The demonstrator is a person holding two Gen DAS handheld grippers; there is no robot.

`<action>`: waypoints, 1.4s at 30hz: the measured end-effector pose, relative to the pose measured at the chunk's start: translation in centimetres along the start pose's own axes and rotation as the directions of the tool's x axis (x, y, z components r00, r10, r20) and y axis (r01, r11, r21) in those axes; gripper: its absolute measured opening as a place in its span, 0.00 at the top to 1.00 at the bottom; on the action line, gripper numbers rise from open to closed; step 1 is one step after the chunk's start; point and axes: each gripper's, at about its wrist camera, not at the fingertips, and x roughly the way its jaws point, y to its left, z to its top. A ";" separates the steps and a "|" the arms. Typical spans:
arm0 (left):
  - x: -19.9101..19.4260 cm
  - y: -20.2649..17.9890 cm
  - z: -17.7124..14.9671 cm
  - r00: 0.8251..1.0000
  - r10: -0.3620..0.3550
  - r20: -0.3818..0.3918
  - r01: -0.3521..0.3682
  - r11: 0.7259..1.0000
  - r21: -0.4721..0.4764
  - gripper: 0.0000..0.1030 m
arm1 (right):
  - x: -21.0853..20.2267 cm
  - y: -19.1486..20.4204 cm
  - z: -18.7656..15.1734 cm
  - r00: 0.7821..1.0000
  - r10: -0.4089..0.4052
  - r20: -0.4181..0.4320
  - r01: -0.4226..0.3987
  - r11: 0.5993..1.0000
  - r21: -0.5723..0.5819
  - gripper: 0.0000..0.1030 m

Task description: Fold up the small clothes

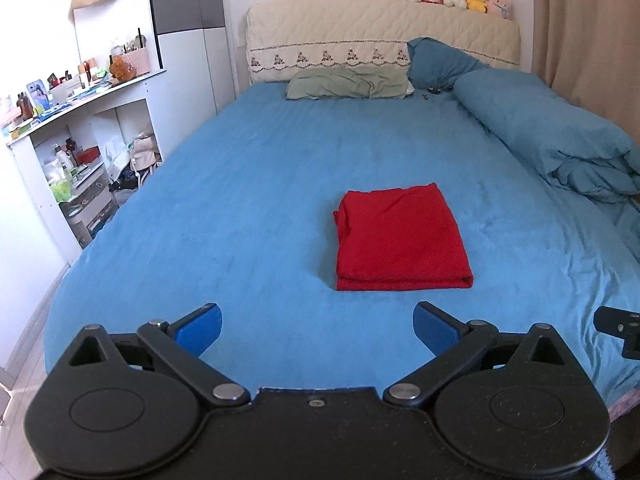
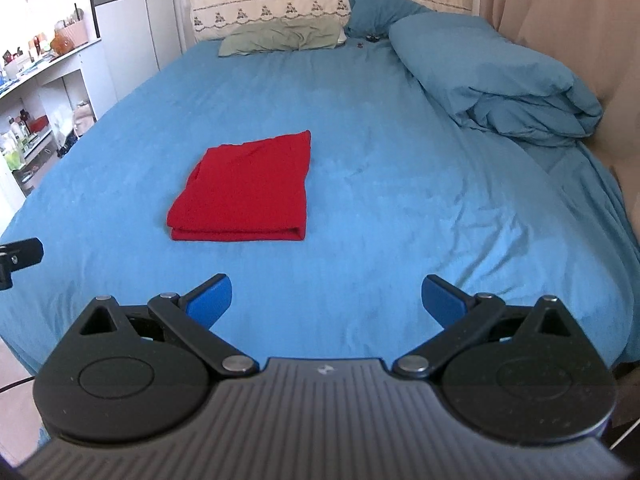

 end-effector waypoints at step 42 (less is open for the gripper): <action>-0.6 -0.5 -0.1 1.000 0.015 0.020 -0.015 0.999 0.033 0.00 | -0.3 -0.3 0.6 1.000 -0.016 0.009 0.016 1.000 0.005 0.00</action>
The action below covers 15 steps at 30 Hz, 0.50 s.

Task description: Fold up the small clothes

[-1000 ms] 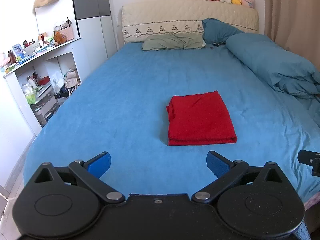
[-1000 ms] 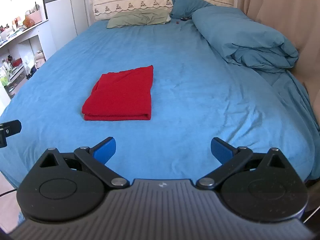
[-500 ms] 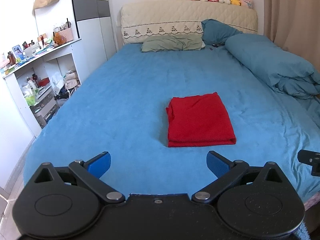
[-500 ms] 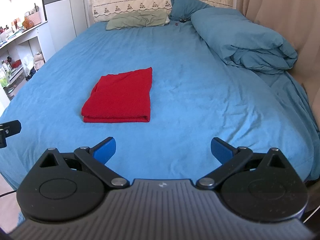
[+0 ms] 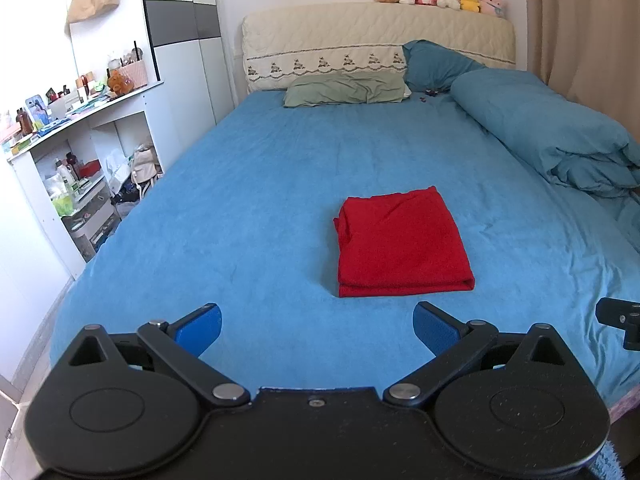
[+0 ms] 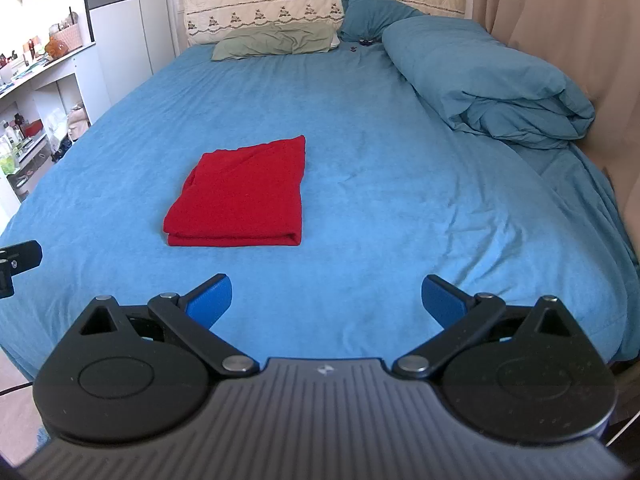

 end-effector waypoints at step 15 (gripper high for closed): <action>0.1 0.1 0.1 1.000 -0.005 0.002 0.005 1.000 0.003 0.00 | 0.1 0.0 0.0 1.000 -0.001 -0.004 0.001 1.000 -0.003 0.00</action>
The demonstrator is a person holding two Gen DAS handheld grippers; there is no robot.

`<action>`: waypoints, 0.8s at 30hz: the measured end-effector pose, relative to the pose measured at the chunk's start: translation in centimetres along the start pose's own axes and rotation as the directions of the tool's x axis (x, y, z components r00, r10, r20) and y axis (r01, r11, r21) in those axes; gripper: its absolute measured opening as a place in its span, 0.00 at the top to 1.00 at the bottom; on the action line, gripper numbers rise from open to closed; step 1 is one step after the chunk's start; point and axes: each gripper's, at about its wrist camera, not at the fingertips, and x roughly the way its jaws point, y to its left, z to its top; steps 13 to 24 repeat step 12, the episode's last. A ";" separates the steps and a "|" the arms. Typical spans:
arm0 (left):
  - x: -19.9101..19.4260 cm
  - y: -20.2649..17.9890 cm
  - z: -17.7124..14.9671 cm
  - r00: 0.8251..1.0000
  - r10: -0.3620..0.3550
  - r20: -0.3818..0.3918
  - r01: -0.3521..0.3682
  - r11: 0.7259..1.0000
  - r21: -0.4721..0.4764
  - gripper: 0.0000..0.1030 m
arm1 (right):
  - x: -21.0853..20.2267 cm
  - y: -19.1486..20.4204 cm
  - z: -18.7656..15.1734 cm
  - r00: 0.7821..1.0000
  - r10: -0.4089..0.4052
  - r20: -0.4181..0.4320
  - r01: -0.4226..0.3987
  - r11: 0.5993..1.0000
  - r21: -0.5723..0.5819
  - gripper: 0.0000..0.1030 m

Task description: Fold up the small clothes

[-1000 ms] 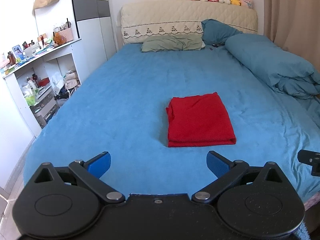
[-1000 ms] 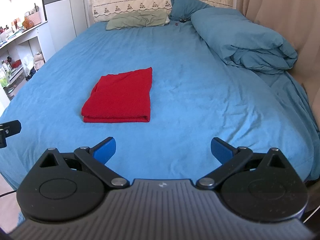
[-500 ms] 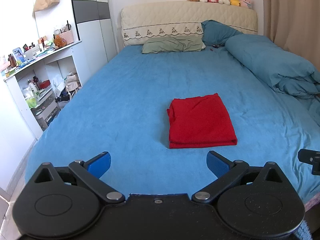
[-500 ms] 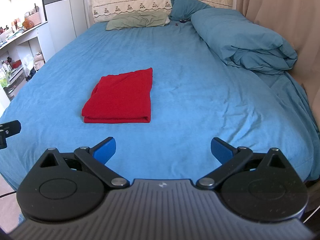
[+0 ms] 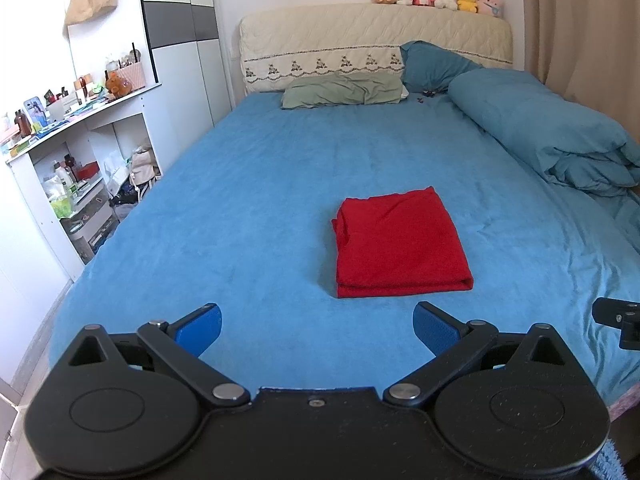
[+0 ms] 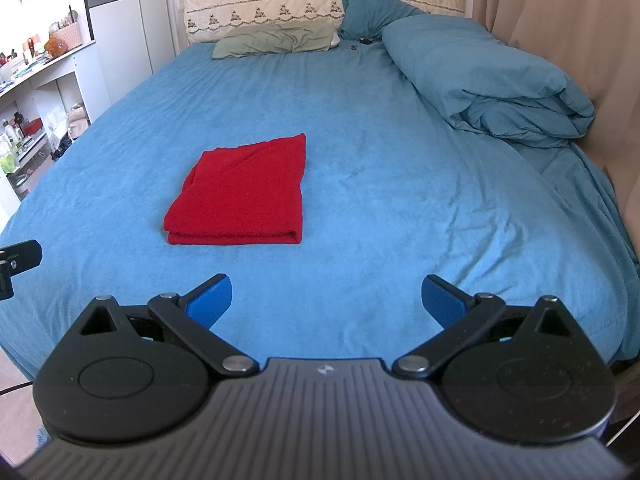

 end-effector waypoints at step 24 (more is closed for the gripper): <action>-0.3 -0.3 -0.3 1.000 0.007 0.017 -0.007 1.000 0.003 0.00 | 0.0 -0.1 0.0 1.000 0.000 -0.001 0.000 1.000 0.003 0.00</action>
